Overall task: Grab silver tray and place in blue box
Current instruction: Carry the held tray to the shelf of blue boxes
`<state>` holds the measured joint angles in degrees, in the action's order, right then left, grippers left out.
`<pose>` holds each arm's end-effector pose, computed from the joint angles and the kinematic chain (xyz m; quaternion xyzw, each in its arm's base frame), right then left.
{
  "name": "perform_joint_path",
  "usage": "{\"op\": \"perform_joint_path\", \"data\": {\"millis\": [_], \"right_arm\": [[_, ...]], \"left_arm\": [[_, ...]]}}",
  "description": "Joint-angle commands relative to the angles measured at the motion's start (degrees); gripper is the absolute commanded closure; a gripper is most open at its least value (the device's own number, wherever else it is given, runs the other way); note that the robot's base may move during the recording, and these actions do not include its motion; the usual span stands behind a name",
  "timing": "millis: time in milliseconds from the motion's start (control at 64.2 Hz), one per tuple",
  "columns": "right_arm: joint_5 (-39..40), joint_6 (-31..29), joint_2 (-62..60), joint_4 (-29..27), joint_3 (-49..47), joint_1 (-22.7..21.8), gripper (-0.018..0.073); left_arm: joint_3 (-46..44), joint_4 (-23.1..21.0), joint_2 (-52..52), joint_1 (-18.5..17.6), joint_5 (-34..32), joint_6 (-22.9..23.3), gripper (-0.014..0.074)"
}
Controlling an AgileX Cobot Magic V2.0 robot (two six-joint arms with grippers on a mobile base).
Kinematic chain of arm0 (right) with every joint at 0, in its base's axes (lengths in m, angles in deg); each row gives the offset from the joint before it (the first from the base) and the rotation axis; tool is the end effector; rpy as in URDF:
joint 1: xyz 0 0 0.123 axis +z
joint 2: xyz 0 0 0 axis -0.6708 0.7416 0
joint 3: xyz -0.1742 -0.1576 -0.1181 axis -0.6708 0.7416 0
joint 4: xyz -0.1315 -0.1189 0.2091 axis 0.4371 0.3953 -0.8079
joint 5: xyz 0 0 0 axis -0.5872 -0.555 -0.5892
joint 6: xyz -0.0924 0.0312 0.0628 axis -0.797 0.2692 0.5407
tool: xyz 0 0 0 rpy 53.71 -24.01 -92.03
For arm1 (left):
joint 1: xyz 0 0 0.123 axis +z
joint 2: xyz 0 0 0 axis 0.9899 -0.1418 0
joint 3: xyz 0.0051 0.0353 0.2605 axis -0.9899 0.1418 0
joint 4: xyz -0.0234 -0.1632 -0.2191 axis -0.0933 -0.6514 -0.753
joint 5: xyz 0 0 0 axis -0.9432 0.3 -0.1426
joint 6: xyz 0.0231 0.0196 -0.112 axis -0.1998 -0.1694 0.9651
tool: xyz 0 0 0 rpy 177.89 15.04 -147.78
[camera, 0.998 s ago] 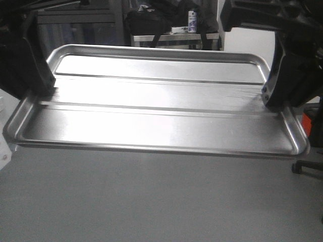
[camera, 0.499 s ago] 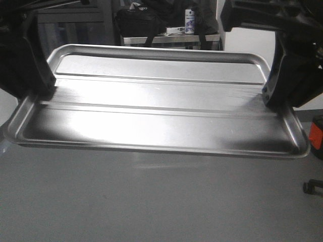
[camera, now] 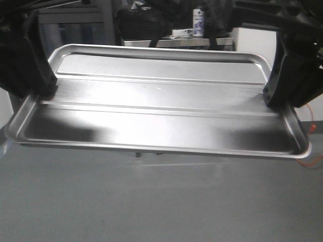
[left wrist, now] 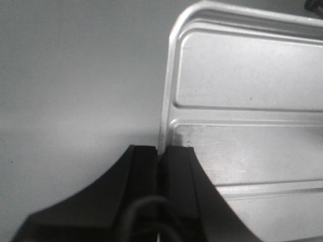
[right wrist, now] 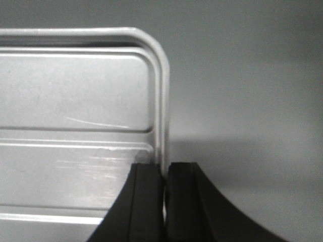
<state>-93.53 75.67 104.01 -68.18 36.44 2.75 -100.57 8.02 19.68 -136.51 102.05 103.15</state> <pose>0.2125 0.1697 0.2353 0.0304 0.9549 0.0992 0.2780 0.1857 -0.2089 0.2536 0.0143 0.9528 -0.1360 0.2710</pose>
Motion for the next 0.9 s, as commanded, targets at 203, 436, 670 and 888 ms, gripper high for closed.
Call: {"op": "perform_joint_path", "data": {"millis": [203,436,670,888], "right_arm": [[-0.4,-0.2,-1.6,2.7,-1.3,-0.1,0.0527],[-0.4,-0.2,-1.6,2.7,-1.3,-0.1,0.0527],[-0.5,-0.2,-1.6,2.7,-1.3,-0.1,0.0527],[-0.6,-0.2,-1.6,2.7,-1.3,-0.1,0.0527]], "left_arm": [[-1.5,2.5,1.4,-0.2,0.1,0.9,0.07],[-1.5,2.5,1.4,-0.2,0.1,0.9,0.07],[-1.5,2.5,1.4,-0.2,0.1,0.9,0.07],[-1.5,2.5,1.4,-0.2,0.1,0.9,0.07]]}}
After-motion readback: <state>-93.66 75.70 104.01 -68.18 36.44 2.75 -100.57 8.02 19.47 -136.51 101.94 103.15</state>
